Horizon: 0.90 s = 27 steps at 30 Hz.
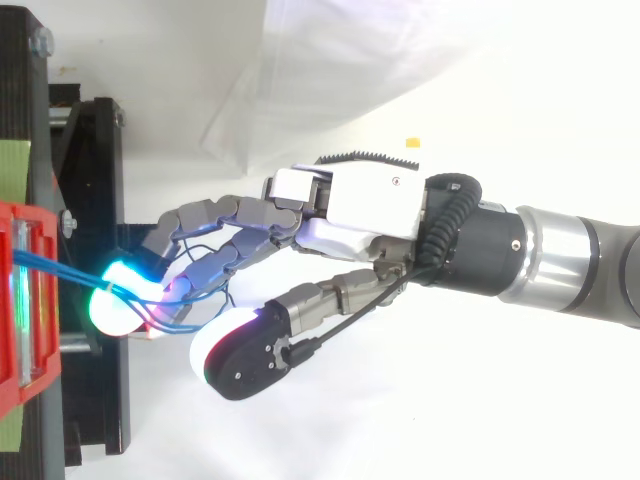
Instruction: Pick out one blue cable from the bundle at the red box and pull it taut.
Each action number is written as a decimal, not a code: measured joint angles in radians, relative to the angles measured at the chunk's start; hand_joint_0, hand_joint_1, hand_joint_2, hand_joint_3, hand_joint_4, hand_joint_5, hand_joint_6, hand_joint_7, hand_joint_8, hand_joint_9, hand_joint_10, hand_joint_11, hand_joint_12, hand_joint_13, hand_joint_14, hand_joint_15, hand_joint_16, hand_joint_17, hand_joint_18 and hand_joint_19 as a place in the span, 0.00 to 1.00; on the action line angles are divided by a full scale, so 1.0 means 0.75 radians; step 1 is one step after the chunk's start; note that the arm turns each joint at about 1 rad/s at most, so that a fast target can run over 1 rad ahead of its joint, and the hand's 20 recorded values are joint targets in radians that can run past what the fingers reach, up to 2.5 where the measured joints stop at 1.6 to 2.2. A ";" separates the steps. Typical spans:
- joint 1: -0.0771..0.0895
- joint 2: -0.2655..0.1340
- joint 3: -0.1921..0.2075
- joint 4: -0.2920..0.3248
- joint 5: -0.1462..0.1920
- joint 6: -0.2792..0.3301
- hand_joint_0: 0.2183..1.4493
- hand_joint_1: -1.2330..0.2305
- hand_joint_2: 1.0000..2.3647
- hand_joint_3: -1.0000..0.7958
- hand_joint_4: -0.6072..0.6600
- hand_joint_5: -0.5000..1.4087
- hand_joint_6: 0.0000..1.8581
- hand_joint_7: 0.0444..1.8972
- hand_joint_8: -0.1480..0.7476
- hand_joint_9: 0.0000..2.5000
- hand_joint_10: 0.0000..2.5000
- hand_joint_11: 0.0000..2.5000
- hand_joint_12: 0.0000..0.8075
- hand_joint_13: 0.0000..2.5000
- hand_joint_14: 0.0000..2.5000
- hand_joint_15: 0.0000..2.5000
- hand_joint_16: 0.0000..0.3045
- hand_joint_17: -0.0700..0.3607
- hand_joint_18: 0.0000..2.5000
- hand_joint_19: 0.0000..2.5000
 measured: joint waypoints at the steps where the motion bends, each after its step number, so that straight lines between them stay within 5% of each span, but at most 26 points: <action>1: 0.000 0.000 0.000 0.001 0.000 0.001 0.30 0.38 0.00 0.28 0.62 0.16 0.27 0.40 0.43 0.31 0.01 0.20 0.41 0.28 0.01 0.15 0.17 0.43 0.22 0.18; 15: -0.003 0.000 0.002 0.039 -0.003 0.003 0.31 0.38 0.00 0.30 0.63 0.16 0.27 0.40 0.42 0.33 0.01 0.22 0.40 0.30 0.01 0.16 0.17 0.43 0.23 0.18; 27: -0.042 0.000 0.002 0.039 -0.074 0.006 0.32 0.35 0.00 0.30 0.62 0.17 0.27 0.41 0.42 0.34 0.01 0.28 0.41 0.31 0.01 0.17 0.17 0.43 0.24 0.19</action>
